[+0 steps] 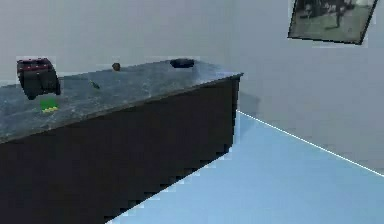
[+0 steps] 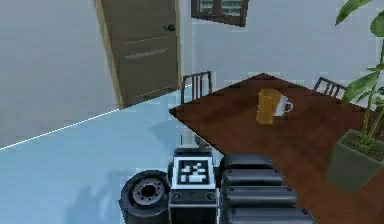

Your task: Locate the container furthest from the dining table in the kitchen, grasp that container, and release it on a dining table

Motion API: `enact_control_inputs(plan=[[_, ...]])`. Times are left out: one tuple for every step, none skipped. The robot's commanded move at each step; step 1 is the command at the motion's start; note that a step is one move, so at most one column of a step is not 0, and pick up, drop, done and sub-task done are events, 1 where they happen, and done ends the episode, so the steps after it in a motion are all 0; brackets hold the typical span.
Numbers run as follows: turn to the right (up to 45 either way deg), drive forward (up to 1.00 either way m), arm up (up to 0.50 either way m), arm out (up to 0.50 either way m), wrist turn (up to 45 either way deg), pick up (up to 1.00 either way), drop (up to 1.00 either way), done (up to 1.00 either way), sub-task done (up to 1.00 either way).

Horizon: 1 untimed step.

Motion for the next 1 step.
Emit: enact_control_inputs(plan=[[-45.0, 0.0, 0.0, 0.0, 0.0, 0.0, 0.0, 0.0, 0.0]])
